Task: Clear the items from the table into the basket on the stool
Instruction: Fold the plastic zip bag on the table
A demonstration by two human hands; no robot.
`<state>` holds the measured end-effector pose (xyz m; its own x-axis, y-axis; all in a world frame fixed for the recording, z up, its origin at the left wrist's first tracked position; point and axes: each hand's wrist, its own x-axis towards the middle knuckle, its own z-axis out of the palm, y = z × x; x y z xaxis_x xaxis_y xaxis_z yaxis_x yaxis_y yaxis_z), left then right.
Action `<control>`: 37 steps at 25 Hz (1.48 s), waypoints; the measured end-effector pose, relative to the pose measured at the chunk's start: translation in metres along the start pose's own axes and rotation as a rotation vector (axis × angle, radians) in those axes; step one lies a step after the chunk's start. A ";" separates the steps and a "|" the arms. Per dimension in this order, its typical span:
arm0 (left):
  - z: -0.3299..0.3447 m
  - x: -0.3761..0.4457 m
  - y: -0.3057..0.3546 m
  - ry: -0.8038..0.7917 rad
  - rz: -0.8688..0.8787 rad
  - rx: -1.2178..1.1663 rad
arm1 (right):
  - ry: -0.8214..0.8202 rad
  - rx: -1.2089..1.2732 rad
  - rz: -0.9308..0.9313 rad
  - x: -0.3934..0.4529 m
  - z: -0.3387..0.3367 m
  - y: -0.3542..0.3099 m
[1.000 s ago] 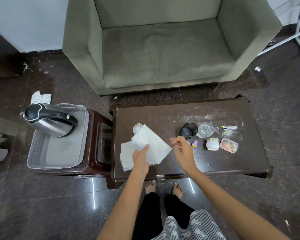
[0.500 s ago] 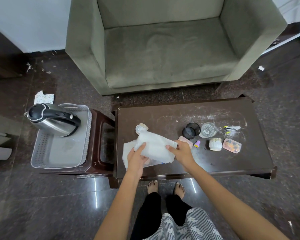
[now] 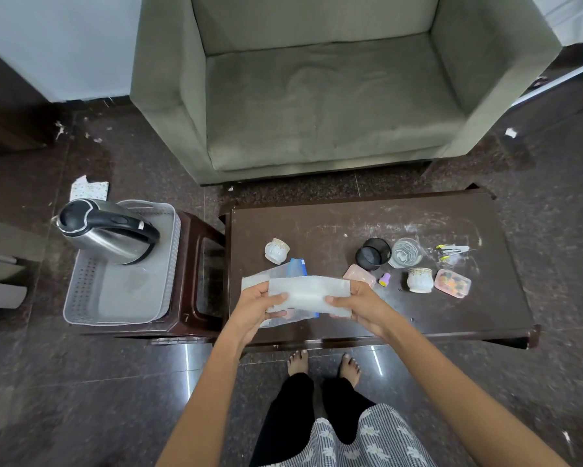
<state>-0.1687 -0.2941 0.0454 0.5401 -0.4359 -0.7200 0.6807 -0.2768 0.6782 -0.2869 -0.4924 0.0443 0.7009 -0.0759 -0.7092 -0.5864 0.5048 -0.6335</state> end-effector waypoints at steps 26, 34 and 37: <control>0.124 0.080 0.014 -0.046 0.276 0.628 | 0.814 -0.905 -0.264 0.040 -0.152 -0.056; 0.179 0.127 0.004 0.052 0.196 0.596 | 0.547 -1.202 -0.081 0.123 -0.192 -0.065; 0.182 0.134 -0.003 0.068 0.175 0.614 | 0.350 -1.217 -0.036 0.144 -0.196 -0.057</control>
<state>-0.1884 -0.5072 -0.0264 0.6615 -0.4693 -0.5850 0.1833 -0.6552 0.7329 -0.2325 -0.7009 -0.0826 0.6891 -0.3892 -0.6113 -0.6923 -0.6030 -0.3964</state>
